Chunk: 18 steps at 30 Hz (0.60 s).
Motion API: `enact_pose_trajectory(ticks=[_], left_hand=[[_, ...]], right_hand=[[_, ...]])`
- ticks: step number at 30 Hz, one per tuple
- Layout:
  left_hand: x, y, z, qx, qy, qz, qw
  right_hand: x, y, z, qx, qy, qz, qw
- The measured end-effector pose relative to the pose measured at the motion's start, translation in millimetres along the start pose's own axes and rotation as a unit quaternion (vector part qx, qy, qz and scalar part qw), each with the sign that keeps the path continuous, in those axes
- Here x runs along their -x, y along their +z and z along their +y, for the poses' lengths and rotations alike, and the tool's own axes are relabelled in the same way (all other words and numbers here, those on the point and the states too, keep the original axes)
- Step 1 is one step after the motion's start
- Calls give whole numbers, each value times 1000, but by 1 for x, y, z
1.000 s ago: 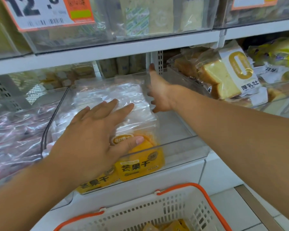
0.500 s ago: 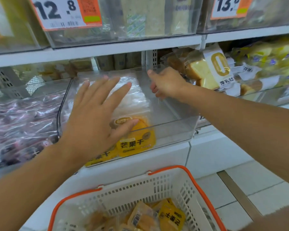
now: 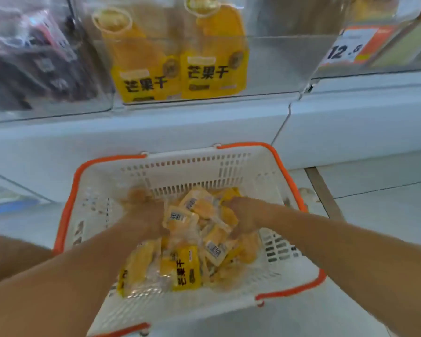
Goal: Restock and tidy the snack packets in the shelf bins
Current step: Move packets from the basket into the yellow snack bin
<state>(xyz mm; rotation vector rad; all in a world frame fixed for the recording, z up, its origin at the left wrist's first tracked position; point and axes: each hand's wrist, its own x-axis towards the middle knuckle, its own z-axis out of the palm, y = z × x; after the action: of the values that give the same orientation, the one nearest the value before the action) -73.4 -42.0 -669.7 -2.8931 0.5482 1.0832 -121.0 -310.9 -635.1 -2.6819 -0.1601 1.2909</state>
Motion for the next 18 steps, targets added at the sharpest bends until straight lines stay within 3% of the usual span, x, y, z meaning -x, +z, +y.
enact_pose_trajectory(ticks=[3, 6, 9, 12, 15, 18], left_hand=[[-14, 53, -4, 133, -63, -22, 989], [-20, 59, 14, 155, -48, 16, 987], [-20, 44, 29, 86, 15, 20, 996], [-27, 42, 29, 59, -7, 14, 998], [-34, 39, 36, 88, -58, 32, 994], [-37, 39, 34, 130, -70, 68, 987]], right_hand=[[-38, 32, 1, -178, 97, 86, 976], [-60, 51, -8, -90, 123, 104, 983], [-65, 42, -13, -56, 104, 65, 991], [-58, 36, -21, 39, 83, 50, 995], [-58, 32, -30, -22, 44, 111, 993], [-53, 7, -43, -95, 27, 77, 992]])
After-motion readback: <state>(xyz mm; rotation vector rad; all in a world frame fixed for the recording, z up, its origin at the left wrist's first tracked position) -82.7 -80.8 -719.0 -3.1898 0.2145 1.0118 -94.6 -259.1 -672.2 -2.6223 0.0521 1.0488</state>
